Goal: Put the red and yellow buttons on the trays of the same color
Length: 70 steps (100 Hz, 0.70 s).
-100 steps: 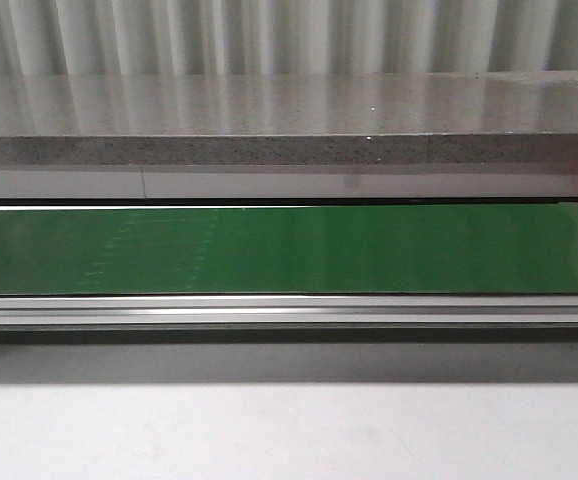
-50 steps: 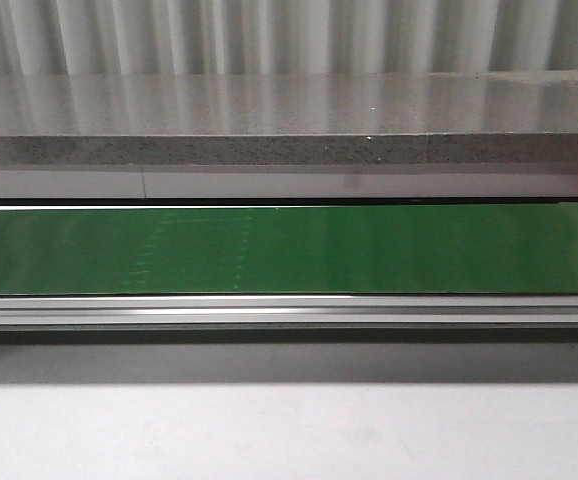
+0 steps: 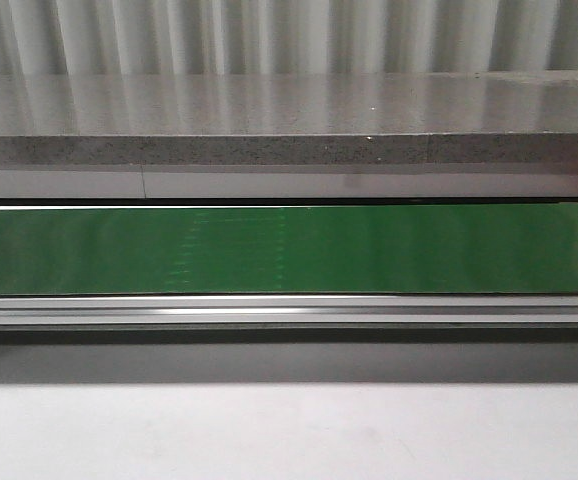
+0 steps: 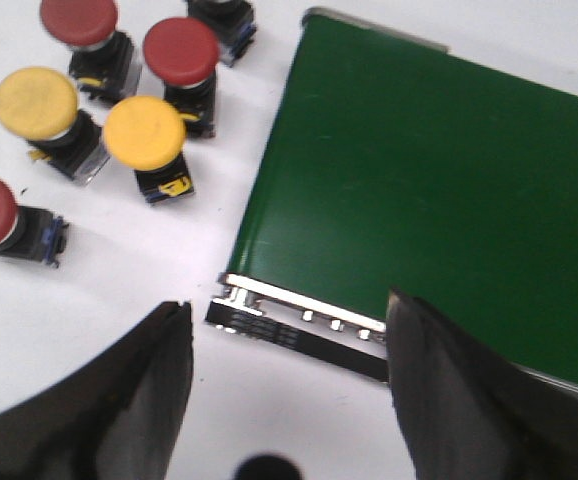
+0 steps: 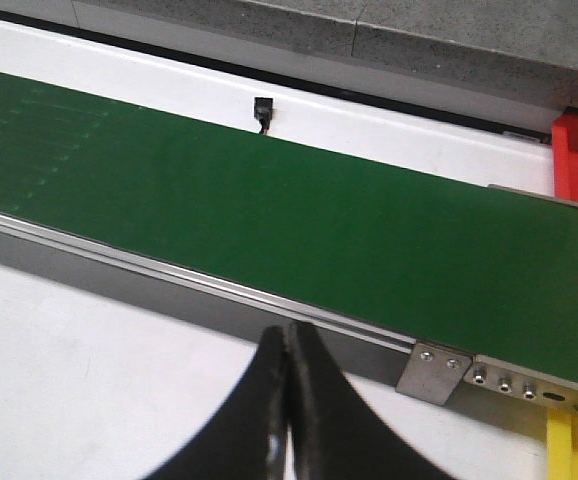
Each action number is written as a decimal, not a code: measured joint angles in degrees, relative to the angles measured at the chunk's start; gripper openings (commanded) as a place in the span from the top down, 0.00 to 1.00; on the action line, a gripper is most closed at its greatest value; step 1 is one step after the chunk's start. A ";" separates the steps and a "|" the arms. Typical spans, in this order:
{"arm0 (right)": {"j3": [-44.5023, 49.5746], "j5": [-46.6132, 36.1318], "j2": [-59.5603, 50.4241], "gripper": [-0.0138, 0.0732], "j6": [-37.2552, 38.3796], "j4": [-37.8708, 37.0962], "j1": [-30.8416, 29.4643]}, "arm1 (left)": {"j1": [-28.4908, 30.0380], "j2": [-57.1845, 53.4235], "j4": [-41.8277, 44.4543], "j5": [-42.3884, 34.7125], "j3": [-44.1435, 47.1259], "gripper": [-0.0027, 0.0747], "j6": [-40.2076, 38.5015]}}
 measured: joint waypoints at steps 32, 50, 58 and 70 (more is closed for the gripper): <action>0.00 0.00 0.00 0.91 0.00 -0.08 0.00 | 12.66 15.77 -1.23 11.81 -8.24 0.42 0.00; 0.00 0.00 0.00 0.91 0.00 -0.08 0.00 | 16.45 21.90 -1.70 12.86 -8.60 0.42 0.00; 0.00 0.00 0.00 0.91 -0.04 -0.08 0.00 | 17.64 24.05 -1.82 12.62 -8.60 0.42 0.00; 0.00 0.00 0.00 0.91 -0.04 -0.08 0.00 | 19.56 26.71 -1.82 10.67 -8.74 0.42 0.00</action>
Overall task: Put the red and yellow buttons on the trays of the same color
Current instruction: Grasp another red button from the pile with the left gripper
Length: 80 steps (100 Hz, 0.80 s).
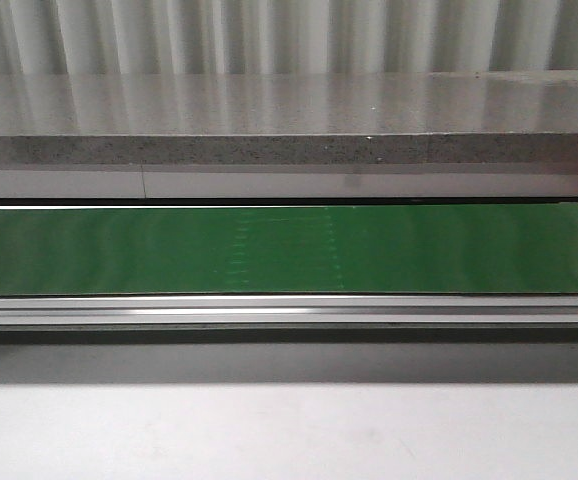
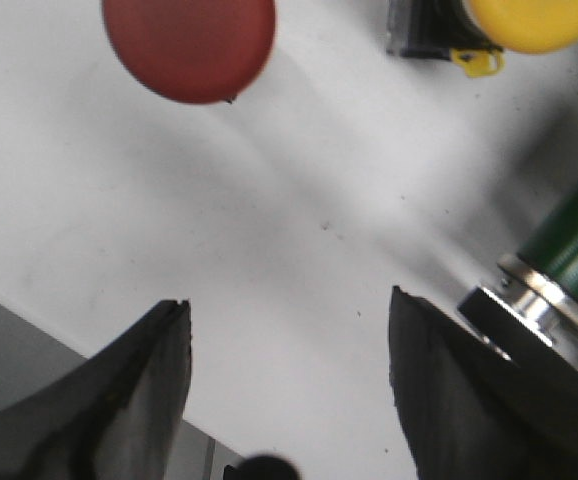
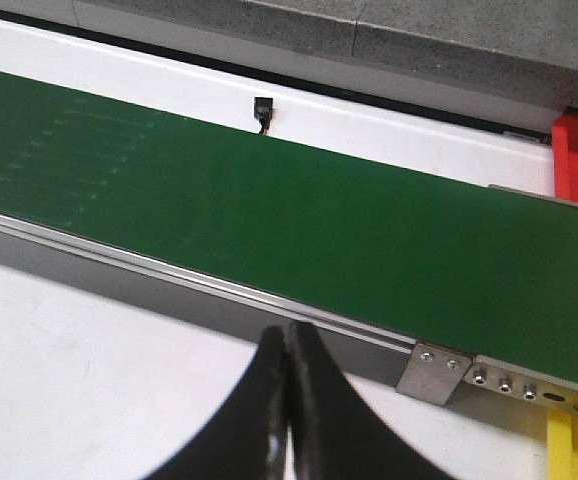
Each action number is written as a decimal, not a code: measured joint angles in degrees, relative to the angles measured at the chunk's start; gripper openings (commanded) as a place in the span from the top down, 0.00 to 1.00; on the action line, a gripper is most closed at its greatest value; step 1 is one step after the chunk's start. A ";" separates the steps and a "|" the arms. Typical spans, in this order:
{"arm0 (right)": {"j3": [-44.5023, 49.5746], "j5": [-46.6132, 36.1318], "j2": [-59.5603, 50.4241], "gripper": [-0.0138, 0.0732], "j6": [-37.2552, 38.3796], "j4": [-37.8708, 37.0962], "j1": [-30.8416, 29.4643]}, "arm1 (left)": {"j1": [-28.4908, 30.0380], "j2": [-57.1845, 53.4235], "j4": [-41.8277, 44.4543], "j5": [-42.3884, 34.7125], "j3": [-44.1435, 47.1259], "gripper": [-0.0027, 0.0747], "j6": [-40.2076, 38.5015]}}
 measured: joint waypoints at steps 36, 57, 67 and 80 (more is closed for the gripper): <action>0.00 0.00 -0.08 0.91 0.00 0.00 0.00 | 1.54 6.00 0.00 -10.29 -0.36 0.42 0.00; 0.00 0.00 -0.08 0.91 0.00 0.00 0.00 | 1.54 8.62 0.00 -15.38 -0.36 0.42 0.00; 0.00 0.00 -0.08 0.91 0.00 0.00 0.00 | 1.54 8.99 0.00 -17.71 -0.36 0.42 0.00; 0.00 0.00 -0.08 0.91 0.00 0.00 0.00 | 1.54 9.07 -0.12 -20.05 -0.36 0.42 0.00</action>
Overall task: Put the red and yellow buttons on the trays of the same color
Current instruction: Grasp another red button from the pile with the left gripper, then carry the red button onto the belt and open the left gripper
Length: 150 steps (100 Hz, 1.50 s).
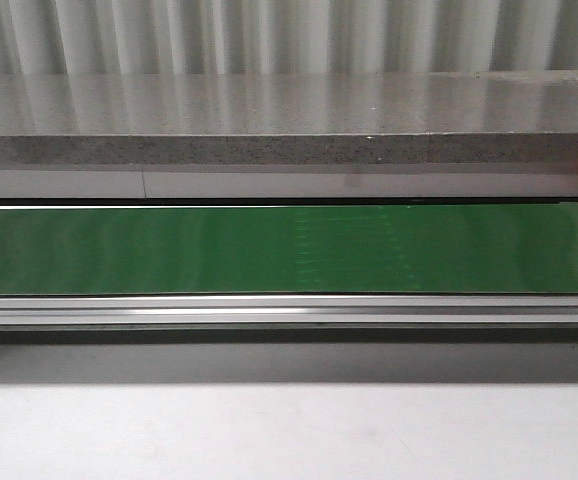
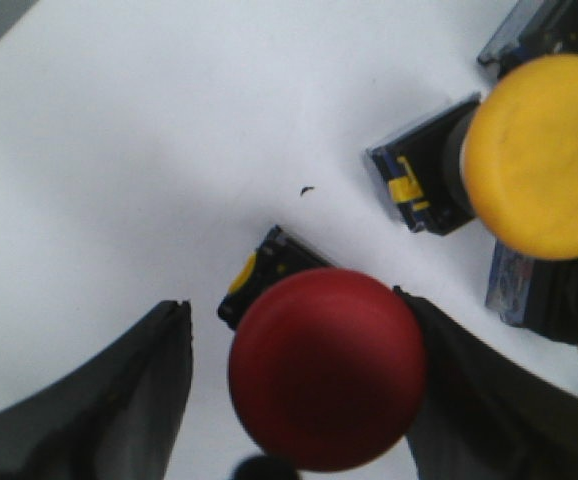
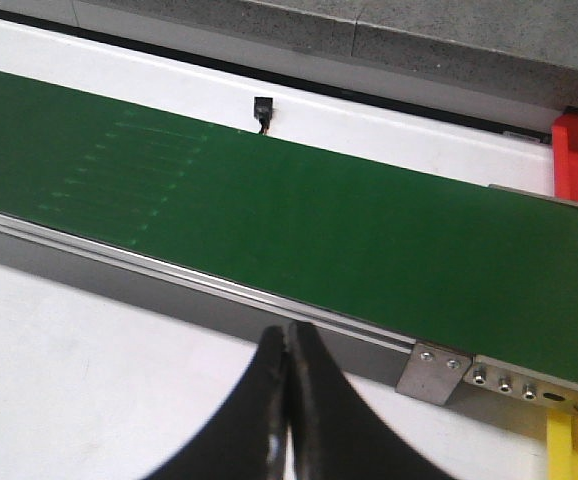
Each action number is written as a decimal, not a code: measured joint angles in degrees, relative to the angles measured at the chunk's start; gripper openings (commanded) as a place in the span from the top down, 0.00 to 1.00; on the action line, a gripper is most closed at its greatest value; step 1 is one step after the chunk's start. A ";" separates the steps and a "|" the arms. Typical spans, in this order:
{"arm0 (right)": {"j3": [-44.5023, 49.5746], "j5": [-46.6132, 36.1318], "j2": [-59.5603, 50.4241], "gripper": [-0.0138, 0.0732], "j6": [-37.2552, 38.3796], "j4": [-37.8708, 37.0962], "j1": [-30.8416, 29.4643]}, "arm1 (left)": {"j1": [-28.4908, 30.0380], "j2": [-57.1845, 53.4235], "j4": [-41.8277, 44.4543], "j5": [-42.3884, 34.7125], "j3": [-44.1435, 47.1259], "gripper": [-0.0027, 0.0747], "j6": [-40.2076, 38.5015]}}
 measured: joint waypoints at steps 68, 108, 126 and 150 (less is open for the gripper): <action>0.00 0.00 0.00 0.91 -0.09 0.00 0.00 | 0.00 0.42 -0.36 -2.71 0.00 0.81 0.00; 0.00 0.00 0.00 0.91 -0.09 0.00 0.00 | -3.54 -12.41 -0.26 0.74 0.00 0.82 2.25; 0.00 0.00 0.00 0.91 -0.09 0.00 0.00 | -9.63 -18.81 -0.15 2.34 0.00 0.82 2.44; 0.00 0.00 0.00 0.91 -0.09 0.00 0.00 | -20.08 -20.19 -0.15 3.51 0.00 0.82 3.77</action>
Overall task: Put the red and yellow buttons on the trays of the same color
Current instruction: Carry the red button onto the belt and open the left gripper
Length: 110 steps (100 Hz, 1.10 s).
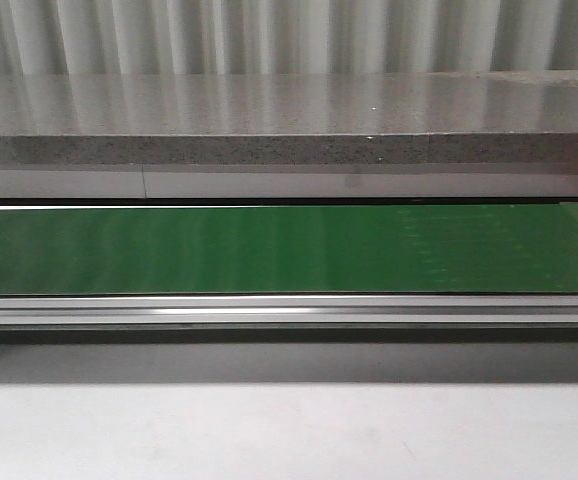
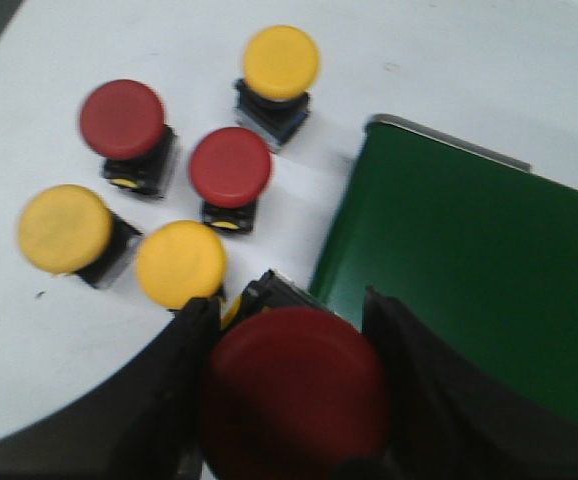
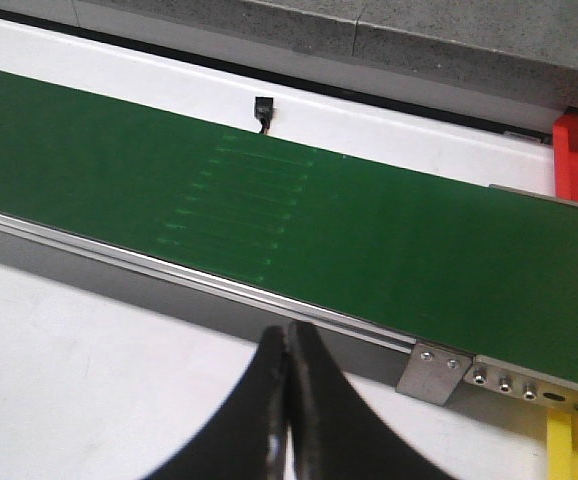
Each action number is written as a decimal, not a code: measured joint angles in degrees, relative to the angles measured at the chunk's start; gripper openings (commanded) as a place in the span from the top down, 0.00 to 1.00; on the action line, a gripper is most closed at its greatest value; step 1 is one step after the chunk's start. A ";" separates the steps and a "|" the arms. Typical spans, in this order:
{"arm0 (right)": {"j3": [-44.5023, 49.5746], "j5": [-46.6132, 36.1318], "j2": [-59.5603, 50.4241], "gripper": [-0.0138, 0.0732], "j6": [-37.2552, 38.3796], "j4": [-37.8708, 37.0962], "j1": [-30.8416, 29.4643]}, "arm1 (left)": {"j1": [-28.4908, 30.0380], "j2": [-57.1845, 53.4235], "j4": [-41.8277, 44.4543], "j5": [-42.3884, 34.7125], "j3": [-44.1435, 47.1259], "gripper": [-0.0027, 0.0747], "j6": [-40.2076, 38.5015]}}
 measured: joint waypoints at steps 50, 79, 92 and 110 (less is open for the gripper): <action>0.00 0.00 0.00 0.91 0.00 0.00 0.00 | -7.54 7.00 -0.13 -0.71 0.00 0.35 1.15; 0.00 0.00 0.00 0.91 0.00 0.00 0.00 | -7.61 7.00 -1.14 -0.76 -3.82 0.25 1.44; 0.00 0.00 0.00 0.91 0.00 0.00 0.00 | -7.41 7.14 -1.36 0.34 -8.10 0.26 0.87; 0.00 0.00 0.00 0.91 0.00 0.00 0.00 | -4.80 10.00 -1.60 4.74 -14.60 0.26 0.23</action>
